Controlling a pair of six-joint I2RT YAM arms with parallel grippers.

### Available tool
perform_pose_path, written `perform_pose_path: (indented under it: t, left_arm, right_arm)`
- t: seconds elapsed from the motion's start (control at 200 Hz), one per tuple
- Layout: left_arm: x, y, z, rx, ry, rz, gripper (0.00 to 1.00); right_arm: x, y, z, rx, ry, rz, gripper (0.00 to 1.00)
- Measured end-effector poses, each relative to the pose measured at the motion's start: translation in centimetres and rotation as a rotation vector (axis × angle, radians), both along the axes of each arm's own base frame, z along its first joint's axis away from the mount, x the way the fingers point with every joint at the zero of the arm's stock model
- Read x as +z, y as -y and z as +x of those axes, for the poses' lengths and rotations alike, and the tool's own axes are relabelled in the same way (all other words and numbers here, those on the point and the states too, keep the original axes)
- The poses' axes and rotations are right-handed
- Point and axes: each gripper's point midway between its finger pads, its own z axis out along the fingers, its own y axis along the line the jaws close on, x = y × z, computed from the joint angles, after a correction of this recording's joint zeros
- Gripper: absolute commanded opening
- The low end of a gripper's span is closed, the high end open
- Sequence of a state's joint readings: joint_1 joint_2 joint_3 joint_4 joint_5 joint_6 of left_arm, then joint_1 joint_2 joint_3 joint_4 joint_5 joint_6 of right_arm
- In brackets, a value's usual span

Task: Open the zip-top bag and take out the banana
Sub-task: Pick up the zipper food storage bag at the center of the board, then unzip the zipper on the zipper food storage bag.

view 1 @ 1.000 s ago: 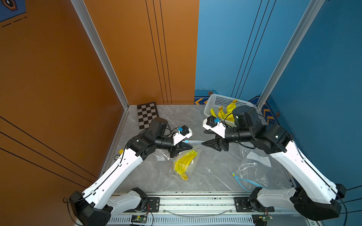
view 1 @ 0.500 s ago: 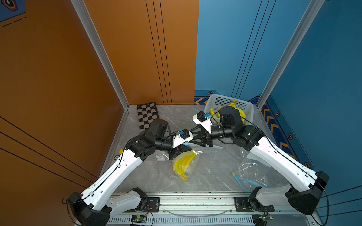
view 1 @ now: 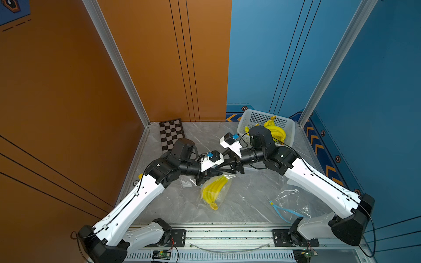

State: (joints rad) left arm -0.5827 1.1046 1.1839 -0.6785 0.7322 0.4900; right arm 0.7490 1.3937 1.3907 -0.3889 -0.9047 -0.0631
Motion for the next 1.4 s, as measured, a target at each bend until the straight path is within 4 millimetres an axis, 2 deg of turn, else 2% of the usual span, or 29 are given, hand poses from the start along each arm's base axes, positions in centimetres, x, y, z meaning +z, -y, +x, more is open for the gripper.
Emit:
perform_pose_path:
  t: [0.15,0.21,0.39,0.47,0.661,0.891,1.041,1.106,1.161,1.191,1.301,1.401]
  left_arm:
    - [0.0,-0.1,0.0,0.004,0.000,0.004,0.00]
    - [-0.1,-0.1,0.0,0.007,0.001,0.006,0.00]
    - [-0.1,-0.2,0.1,0.011,-0.001,0.010,0.00]
    - [-0.2,-0.3,0.1,0.015,-0.002,0.011,0.00]
    - [-0.4,-0.7,0.6,0.040,-0.010,0.012,0.00]
    - [0.2,-2.2,1.9,0.138,-0.035,-0.066,0.00]
    - [0.4,-2.7,2.3,0.171,-0.041,-0.091,0.00]
    - [0.4,-2.7,2.3,0.171,-0.041,-0.091,0.00]
    - [0.4,-2.7,2.3,0.170,-0.040,-0.091,0.00]
    - [0.4,-2.7,2.3,0.168,-0.040,-0.091,0.00]
    - [0.4,-2.4,2.0,0.153,-0.042,-0.091,0.00]
    - [0.3,-2.1,1.7,0.133,-0.034,-0.086,0.00]
  right_arm:
    - [-0.7,-0.1,-0.1,0.011,-0.021,-0.009,0.28]
    - [-0.6,-0.1,-0.2,0.015,-0.019,-0.007,0.20]
    - [-0.6,-0.1,-0.3,0.018,-0.024,-0.007,0.19]
    - [-0.6,-0.1,-0.3,0.019,-0.024,-0.006,0.13]
    - [-1.0,0.5,-0.1,0.011,-0.029,-0.003,0.13]
    - [-3.1,4.8,1.5,-0.113,-0.055,-0.022,0.13]
    - [-4.3,7.4,1.7,-0.188,-0.060,-0.033,0.13]
    - [-5.0,8.5,1.4,-0.216,-0.066,-0.041,0.16]
    - [-5.3,9.1,1.0,-0.230,-0.070,-0.050,0.39]
    - [-5.4,9.3,0.9,-0.239,-0.073,-0.055,0.45]
    - [-4.7,8.4,0.0,-0.217,-0.044,-0.064,0.49]
    - [-2.7,5.7,-0.5,-0.148,-0.009,-0.057,0.49]
